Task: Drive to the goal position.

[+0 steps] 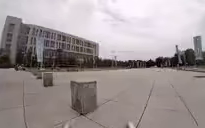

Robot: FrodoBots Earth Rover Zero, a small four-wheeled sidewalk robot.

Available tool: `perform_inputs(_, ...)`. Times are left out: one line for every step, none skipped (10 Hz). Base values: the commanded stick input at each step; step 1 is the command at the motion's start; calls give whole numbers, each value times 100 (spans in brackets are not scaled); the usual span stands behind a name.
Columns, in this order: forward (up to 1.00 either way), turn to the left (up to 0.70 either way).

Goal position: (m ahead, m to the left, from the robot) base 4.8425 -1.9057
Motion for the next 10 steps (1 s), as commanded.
perform_inputs(70,-14)
perform_inputs(70,-14)
perform_inputs(70,-14)
perform_inputs(70,-14)
perform_inputs(70,-14)
perform_inputs(70,-14)
perform_inputs(70,-14)
perform_inputs(70,-14)
perform_inputs(70,-14)
perform_inputs(70,-14)
